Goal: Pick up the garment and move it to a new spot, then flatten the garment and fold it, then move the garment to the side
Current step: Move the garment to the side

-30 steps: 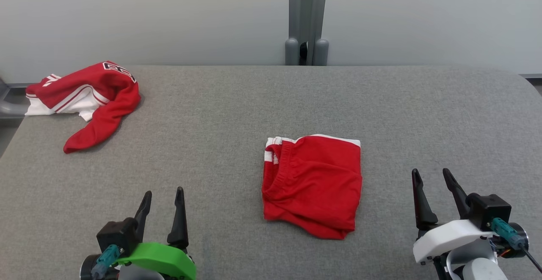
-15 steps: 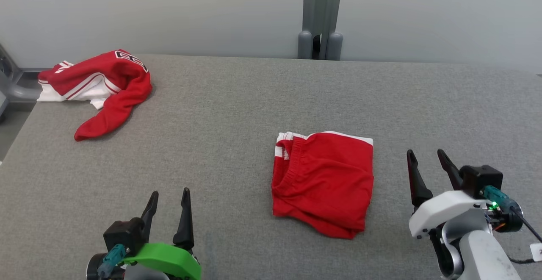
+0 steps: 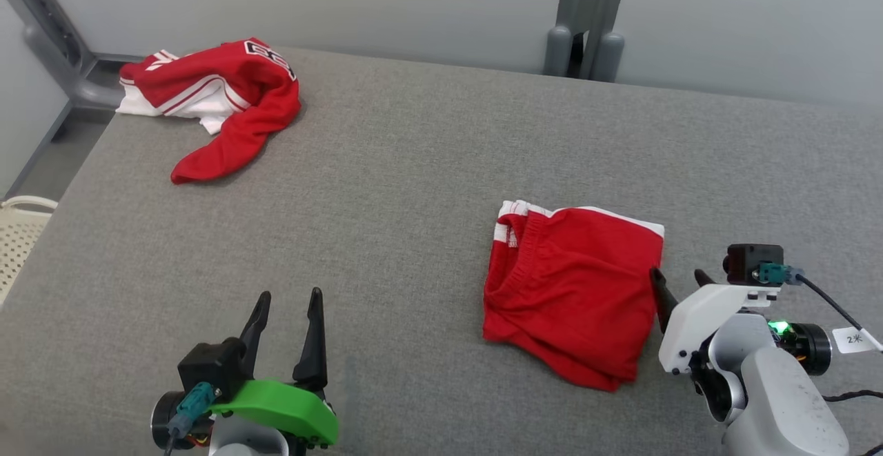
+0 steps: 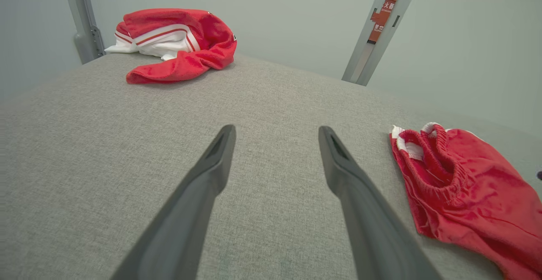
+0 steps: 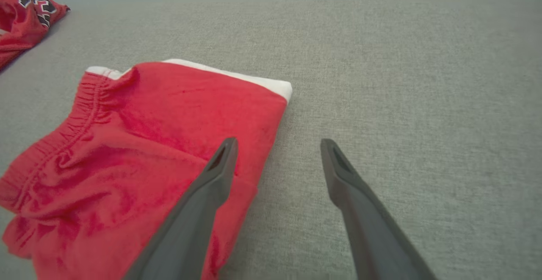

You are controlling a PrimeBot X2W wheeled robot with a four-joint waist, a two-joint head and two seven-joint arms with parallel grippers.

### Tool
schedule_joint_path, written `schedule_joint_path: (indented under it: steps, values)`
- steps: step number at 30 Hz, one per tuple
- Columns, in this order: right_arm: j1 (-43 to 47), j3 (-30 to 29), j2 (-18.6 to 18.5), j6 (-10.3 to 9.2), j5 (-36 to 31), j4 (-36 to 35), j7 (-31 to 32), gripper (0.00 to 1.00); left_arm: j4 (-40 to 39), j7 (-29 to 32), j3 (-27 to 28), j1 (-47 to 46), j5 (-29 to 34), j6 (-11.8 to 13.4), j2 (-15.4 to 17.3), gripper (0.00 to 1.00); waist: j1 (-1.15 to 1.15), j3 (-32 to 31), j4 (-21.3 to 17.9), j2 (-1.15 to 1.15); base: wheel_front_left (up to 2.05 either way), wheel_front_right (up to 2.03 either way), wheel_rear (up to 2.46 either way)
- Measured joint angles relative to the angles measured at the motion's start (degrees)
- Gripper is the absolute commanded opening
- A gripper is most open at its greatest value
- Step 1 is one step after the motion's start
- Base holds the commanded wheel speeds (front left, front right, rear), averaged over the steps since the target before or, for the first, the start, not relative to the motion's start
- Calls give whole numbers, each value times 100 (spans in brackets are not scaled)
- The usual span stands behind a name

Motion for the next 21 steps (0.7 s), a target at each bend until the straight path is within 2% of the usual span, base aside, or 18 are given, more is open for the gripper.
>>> schedule_joint_path:
  steps: [8, 9, 10, 12, 13, 21]
  values:
    - [-138, 278, -11, -1, 537, 573, 220, 100, -32, 1, 60, -12, 51, -24, -26, 100, 0, 293, 245, 0, 0, 0, 0]
    - [-183, 333, -13, -1, 590, 605, 216, 95, -31, 0, 67, -13, 56, -25, -27, 100, 0, 322, 262, 0, 0, 0, 0]
    - [-216, 388, -14, -1, 614, 637, 200, 47, -30, 1, 73, -16, 62, -30, -26, 100, 0, 348, 273, 0, 0, 0, 0]
    - [-271, 482, -26, -1, 681, 675, 134, 22, -29, 0, 73, -19, 87, -37, -25, 100, 0, 377, 269, 0, 0, 0, 0]
    - [-300, 545, -23, -1, 692, 702, 113, 1, -30, 0, 75, -21, 93, -41, -22, 100, 0, 385, 250, 0, 0, 0, 0]
    - [-633, 610, -5, 1, 264, 673, -255, 0, -201, 0, 116, -102, 91, -98, -14, 100, 0, 457, -97, 0, 0, 0, 0]
